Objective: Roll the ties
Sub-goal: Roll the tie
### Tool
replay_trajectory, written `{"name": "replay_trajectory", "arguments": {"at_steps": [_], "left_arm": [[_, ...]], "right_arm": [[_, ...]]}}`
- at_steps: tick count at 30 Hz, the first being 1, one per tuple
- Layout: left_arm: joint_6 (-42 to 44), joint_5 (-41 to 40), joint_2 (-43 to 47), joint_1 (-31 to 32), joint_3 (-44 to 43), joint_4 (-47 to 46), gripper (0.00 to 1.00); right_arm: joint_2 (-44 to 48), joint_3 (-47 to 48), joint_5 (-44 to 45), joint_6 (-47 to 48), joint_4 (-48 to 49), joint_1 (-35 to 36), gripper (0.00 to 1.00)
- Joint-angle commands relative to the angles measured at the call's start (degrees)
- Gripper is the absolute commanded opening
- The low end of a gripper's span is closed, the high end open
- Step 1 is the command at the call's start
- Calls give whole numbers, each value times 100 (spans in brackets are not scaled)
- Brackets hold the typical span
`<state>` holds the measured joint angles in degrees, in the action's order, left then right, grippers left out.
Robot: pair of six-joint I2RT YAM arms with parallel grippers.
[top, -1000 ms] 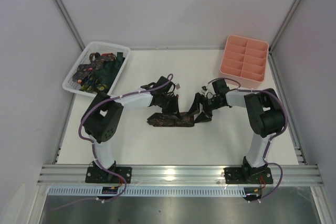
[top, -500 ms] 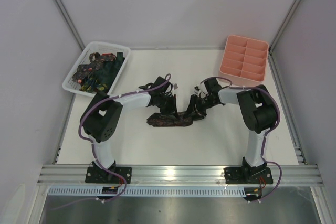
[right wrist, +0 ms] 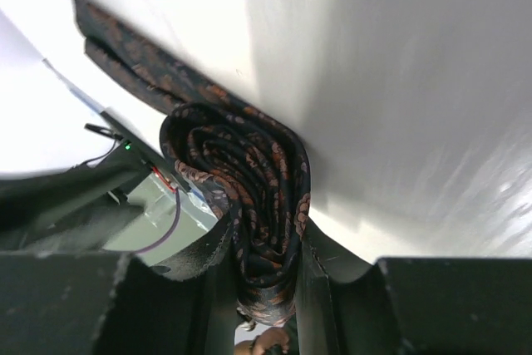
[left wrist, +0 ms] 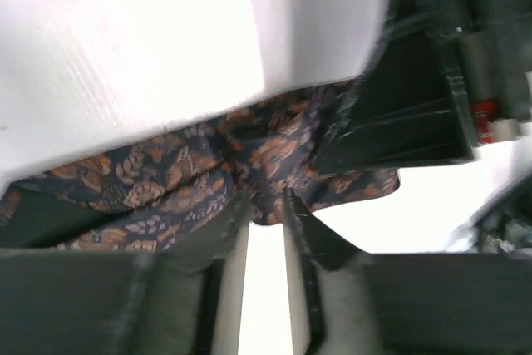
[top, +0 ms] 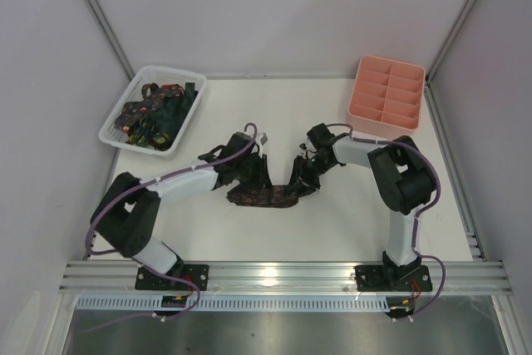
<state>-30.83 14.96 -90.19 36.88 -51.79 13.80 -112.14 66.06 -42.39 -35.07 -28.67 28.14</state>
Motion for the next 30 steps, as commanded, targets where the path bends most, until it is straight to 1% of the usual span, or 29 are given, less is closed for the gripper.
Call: {"name": "replay_trajectory", "arguments": {"at_steps": [1, 2, 3, 4, 5, 6, 7, 9, 10, 12, 14, 17, 22, 25, 30], "left_arm": [[217, -1017, 765, 554, 422, -729, 29], [322, -1291, 1036, 739, 511, -886, 36], [384, -1511, 1195, 941, 616, -1010, 40], [454, -2036, 1293, 1318, 818, -1159, 43], [472, -2293, 1389, 1487, 889, -1300, 47], [473, -2444, 1503, 1741, 951, -1353, 47], [481, -2741, 1539, 1856, 1073, -1371, 48], [534, -3042, 1610, 2207, 1188, -1634, 48], [639, -3391, 1575, 2331, 1250, -1705, 52], [779, -3692, 1453, 2612, 1242, -1732, 52], [885, -4034, 1154, 2727, 1145, -1705, 52], [1192, -4386, 794, 2956, 1162, -2074, 52], [1886, -4634, 310, 3237, 1110, -2575, 52], [2036, -4906, 55, 3343, 1040, -2663, 52], [2151, -4862, -200, 3527, 1004, -2936, 52]], "right_arm": [[166, 205, 626, -412, -666, 200, 9], [166, 205, 714, -491, -701, 218, 10], [201, 205, 750, -544, -737, 218, 10], [201, 223, 776, -632, -824, 236, 11], [218, 249, 863, -659, -886, 236, 11], [236, 275, 916, -711, -1000, 236, 11], [236, 319, 952, -721, -1035, 227, 11], [219, 328, 952, -791, -1106, 218, 12], [201, 337, 891, -861, -1115, 192, 11], [166, 390, 829, -931, -1141, 174, 12], [131, 433, 777, -1045, -1159, 148, 11], [96, 486, 689, -1186, -1159, 122, 12], [78, 521, 618, -1353, -1159, 104, 13], [60, 592, 583, -1362, -1211, 113, 13], [-10, 636, 583, -1371, -1247, 104, 14]]}}
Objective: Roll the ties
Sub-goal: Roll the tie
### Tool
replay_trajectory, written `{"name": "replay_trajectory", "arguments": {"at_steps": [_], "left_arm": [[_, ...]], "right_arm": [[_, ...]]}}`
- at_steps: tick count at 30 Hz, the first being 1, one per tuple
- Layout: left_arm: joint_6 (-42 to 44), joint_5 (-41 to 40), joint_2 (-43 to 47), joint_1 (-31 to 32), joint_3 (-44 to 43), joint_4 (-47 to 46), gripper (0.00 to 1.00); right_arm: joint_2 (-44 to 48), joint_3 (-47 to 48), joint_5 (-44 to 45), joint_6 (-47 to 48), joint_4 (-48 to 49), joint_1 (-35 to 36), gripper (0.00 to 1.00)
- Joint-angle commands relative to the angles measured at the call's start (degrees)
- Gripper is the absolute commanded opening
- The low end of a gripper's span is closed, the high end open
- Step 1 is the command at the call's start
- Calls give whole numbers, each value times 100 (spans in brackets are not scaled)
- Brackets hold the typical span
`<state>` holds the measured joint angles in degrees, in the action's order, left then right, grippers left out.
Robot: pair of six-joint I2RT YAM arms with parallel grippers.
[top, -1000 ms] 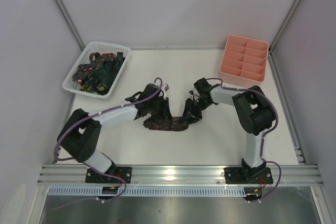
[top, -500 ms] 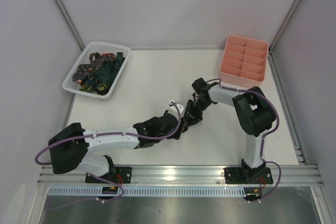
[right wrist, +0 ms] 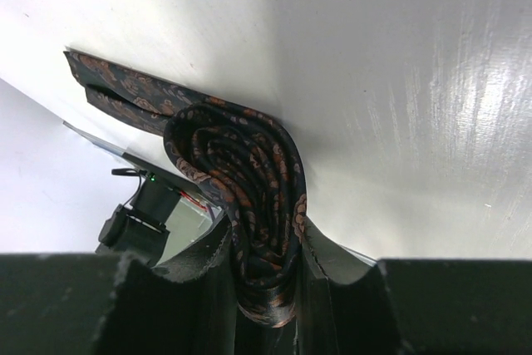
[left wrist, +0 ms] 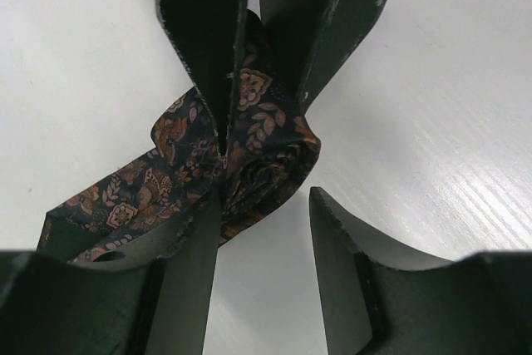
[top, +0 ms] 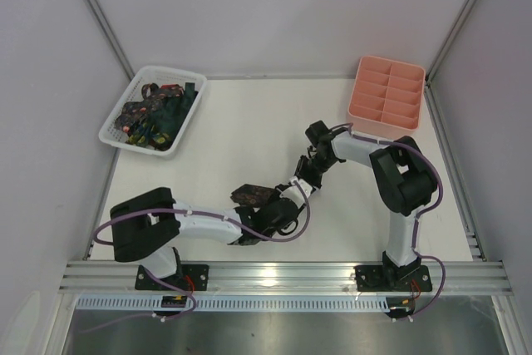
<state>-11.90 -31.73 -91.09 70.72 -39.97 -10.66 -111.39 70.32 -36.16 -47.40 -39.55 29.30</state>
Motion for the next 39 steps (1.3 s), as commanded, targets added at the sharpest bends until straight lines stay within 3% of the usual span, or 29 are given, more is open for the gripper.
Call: {"name": "replay_trajectory", "arguments": {"at_steps": [1, 6, 18, 34, 36, 39], "left_arm": [[250, -211, -146, 170, -230, -464, 51], [250, -299, -321, 267, -319, -473, 52], [-102, -615, -832, 144, -565, -227, 39], [-330, -572, -876, 65, -565, -226, 4], [-400, -528, -841, 56, -530, -261, 0], [-514, -458, -770, 39, -390, -384, 0]], "right_arm": [[-84, 210, -57, -156, -150, -12, 15], [-58, 175, -84, -208, -106, -12, 15], [4, 166, -58, -314, -193, 102, 16], [-23, 412, 153, -314, -413, 208, 16], [-40, 491, 215, -261, -527, 234, 17], [-31, 526, 250, -270, -571, 260, 31]]}}
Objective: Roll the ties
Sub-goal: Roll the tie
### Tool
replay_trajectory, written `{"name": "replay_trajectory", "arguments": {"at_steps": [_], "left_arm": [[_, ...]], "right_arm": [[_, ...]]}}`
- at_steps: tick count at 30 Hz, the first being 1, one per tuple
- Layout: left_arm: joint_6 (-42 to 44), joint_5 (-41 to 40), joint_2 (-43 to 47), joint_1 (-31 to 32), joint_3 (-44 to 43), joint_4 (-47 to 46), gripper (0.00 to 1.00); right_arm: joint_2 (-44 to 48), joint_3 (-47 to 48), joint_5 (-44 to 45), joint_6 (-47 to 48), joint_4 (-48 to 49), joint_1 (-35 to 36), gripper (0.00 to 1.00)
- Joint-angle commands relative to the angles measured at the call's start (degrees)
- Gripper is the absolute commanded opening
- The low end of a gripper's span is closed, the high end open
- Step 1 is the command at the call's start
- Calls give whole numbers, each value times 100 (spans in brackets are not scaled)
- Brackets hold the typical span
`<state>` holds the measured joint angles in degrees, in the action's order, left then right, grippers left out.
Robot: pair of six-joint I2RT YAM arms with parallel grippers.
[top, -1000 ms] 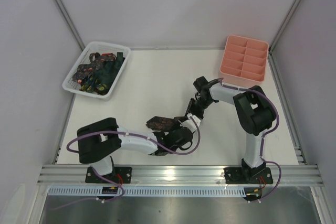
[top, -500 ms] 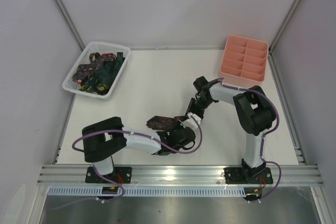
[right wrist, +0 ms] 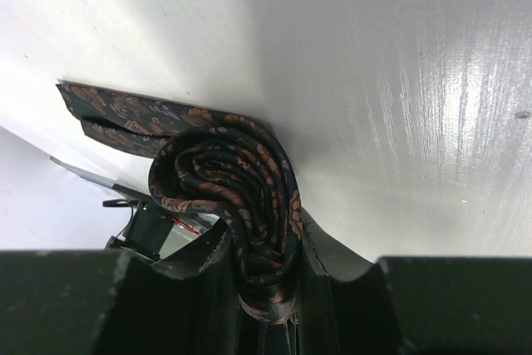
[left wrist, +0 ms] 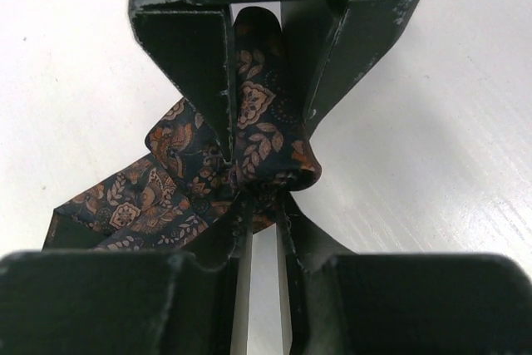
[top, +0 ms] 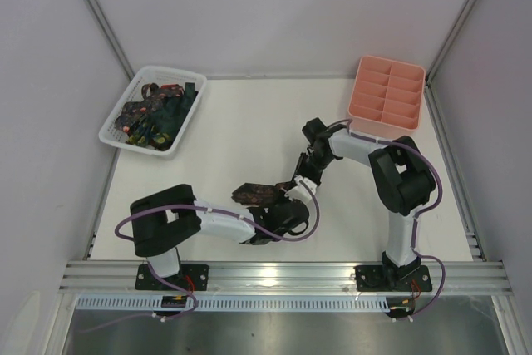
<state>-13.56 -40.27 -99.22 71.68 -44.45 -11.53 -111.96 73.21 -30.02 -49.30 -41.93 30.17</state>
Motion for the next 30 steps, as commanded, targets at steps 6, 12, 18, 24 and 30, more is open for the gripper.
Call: {"name": "replay_trajectory", "arguments": {"at_steps": [6, 12, 18, 24, 30], "left_arm": [[-726, 687, 491, -119, 497, -727, 0], [-1210, 924, 1017, -242, 893, -956, 0], [-1623, 1092, 1396, -435, 1289, -1185, 1], [-1764, 1144, 1502, -541, 1457, -1282, 0], [-1975, 1065, 1581, -602, 1623, -1290, 0]], "right_arm": [[113, 421, -154, 51, -430, 173, 62], [236, 676, 5, 254, -544, 33, 73], [342, 1002, 75, 553, -641, -117, 78], [219, 1037, -135, 913, -737, -135, 78], [377, 889, -171, 1369, -597, -91, 77]]}}
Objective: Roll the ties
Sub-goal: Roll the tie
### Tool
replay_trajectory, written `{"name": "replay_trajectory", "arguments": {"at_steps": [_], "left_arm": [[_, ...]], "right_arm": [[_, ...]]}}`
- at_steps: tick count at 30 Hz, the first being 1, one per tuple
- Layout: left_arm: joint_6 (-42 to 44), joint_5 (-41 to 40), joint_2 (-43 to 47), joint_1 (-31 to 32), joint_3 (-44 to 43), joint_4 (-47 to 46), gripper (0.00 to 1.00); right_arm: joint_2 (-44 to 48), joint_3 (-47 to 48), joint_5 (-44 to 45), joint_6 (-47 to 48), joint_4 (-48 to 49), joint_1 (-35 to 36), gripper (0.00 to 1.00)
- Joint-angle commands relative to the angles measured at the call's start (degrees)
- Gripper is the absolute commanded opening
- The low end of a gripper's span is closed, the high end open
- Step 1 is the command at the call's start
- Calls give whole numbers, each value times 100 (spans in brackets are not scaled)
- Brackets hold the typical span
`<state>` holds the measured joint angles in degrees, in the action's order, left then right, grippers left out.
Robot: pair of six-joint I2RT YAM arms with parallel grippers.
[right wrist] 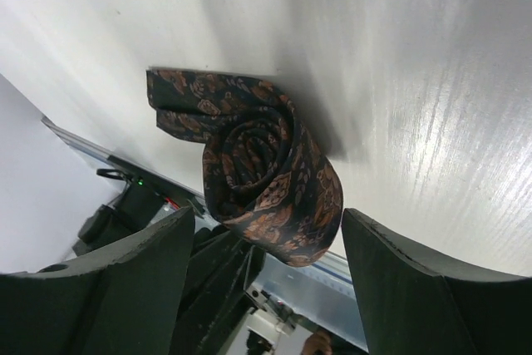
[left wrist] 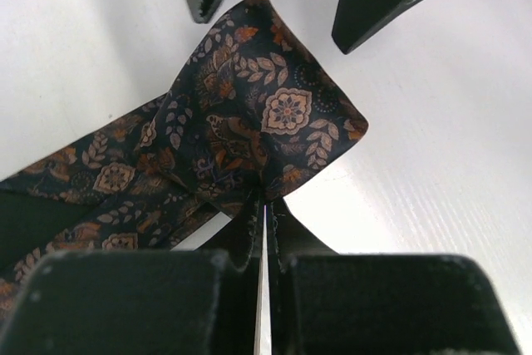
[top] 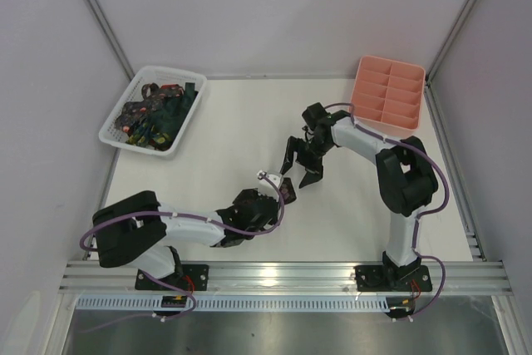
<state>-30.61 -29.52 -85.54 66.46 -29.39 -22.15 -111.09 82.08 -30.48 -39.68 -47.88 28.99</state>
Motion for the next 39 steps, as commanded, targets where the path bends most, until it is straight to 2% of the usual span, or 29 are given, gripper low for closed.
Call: {"name": "replay_trajectory", "arguments": {"at_steps": [1, 4, 7, 14, 22, 33, 34, 36, 39], "left_arm": [[-261, -10, 222, -106, 126, -228, 1], [-217, 16, 230, -133, 117, -219, 1], [-156, 78, 265, -185, 100, -237, 1], [-41, 174, 248, -247, 47, -211, 0], [-6, 201, 222, -291, -14, -184, 0], [-6, 262, 116, -335, -50, -263, 0], [-6, 262, 90, -352, -50, -246, 0], [-15, 280, 99, -370, -67, -193, 0], [-129, 323, 134, -475, -181, 139, 1]], "right_arm": [[324, -52, -212, 487, 128, 27, 77], [509, -332, -362, 811, 418, 1, 79], [650, -657, -581, 1093, 769, 1, 86], [483, -817, -916, 1367, 1298, 133, 85], [114, -720, -995, 1296, 1395, 229, 73], [-105, -878, -951, 1296, 1579, 256, 70], [-132, -861, -951, 1288, 1580, 256, 68], [-176, -799, -960, 1287, 1554, 273, 57], [-168, -720, -864, 1287, 1439, 282, 48]]}}
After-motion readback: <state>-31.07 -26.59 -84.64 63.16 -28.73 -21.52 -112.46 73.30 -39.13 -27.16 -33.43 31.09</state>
